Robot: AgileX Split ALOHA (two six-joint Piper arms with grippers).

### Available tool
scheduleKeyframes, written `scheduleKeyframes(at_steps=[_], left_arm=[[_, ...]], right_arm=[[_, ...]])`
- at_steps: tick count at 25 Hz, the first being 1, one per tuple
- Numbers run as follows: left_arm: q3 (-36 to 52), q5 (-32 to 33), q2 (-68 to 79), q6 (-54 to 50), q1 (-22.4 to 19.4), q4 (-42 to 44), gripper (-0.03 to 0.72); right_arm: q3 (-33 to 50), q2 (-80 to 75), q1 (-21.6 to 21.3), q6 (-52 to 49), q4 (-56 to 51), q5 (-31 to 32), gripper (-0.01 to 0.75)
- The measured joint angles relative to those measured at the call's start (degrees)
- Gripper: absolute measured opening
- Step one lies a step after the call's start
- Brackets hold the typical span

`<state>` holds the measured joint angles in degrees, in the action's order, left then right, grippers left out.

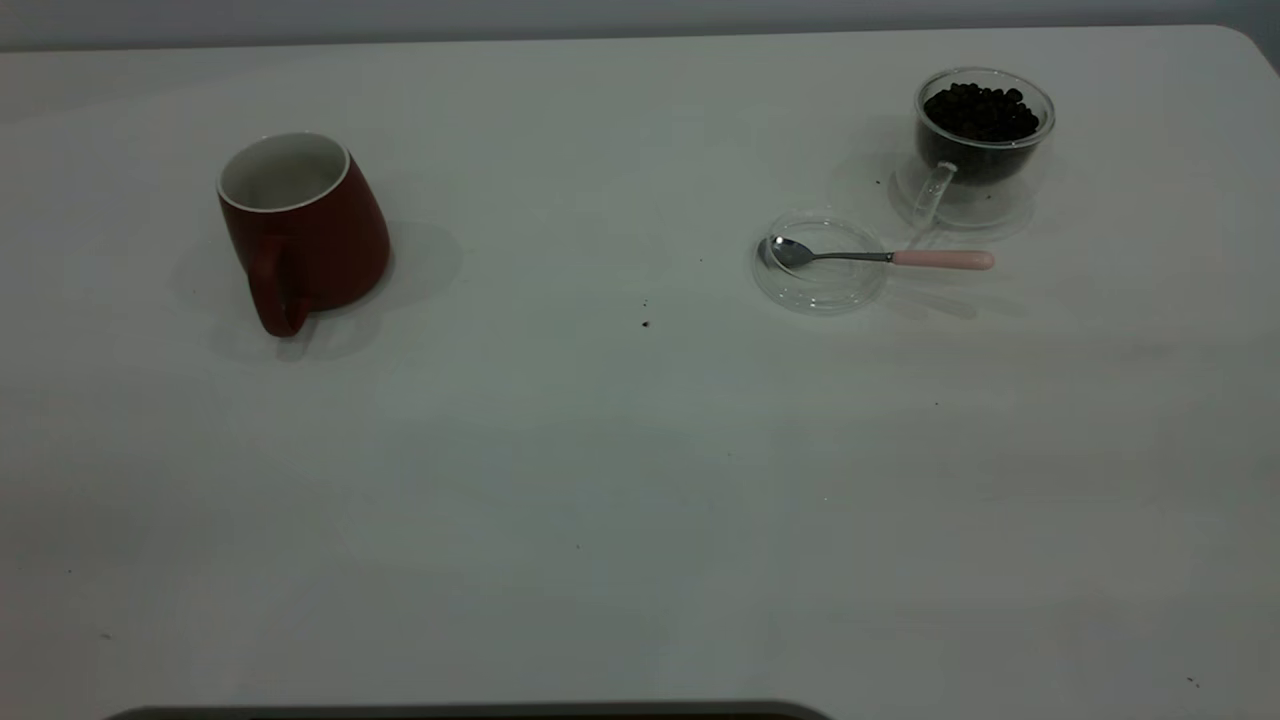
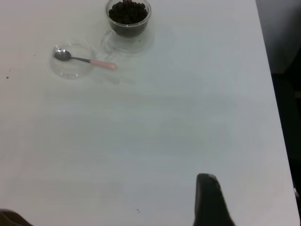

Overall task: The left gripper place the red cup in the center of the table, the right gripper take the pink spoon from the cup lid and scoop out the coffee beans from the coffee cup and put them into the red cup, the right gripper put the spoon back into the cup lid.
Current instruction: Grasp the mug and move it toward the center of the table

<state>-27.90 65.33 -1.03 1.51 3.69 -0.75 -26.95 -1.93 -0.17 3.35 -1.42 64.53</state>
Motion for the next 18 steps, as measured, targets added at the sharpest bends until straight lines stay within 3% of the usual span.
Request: scheduleKeyframes(at_steps=[18], left_arm=[[-0.7, -0.4, 0.9, -0.2, 0.0, 0.2, 0.569]], right_arm=[[0.0, 0.0, 0.0, 0.0, 0.0, 0.0, 0.487]])
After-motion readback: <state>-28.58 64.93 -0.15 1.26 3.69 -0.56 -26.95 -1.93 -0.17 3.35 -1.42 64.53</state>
